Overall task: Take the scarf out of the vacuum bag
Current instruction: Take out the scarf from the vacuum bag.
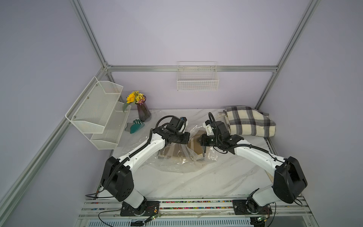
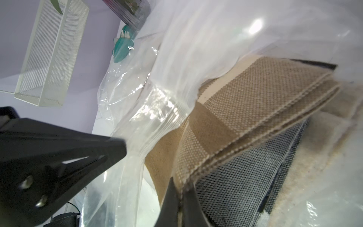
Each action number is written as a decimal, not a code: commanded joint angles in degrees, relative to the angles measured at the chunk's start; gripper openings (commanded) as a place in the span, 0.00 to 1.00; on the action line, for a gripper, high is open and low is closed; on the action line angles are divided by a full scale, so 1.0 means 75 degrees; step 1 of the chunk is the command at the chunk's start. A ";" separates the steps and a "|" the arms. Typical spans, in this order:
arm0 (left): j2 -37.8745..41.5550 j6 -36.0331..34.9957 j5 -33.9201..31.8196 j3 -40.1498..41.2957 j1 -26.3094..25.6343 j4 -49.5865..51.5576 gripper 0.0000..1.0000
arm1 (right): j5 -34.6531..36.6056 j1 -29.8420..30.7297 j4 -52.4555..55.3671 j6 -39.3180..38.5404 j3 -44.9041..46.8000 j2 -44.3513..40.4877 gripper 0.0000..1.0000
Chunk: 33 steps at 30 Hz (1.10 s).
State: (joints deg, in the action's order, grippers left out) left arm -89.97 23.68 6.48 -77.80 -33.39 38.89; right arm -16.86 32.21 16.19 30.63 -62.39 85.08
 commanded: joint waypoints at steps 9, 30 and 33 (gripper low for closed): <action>-0.0246 0.0346 -0.0410 -0.0343 0.0198 0.0134 0.00 | -0.0620 -0.0808 -0.0113 -0.0371 0.0010 -0.0832 0.00; -0.0732 0.0361 -0.0671 -0.0865 0.0388 -0.0090 0.00 | -0.1026 -0.2153 0.0784 -0.0843 -0.0503 -0.1507 0.00; -0.0944 0.0450 -0.0507 -0.1160 0.0663 -0.0135 0.00 | -0.0839 -0.2186 0.0716 -0.0949 -0.0754 -0.1382 0.00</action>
State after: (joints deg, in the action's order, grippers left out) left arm -96.29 26.04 3.42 -83.50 -30.70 41.19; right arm -24.38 16.49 24.05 25.52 -64.20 75.13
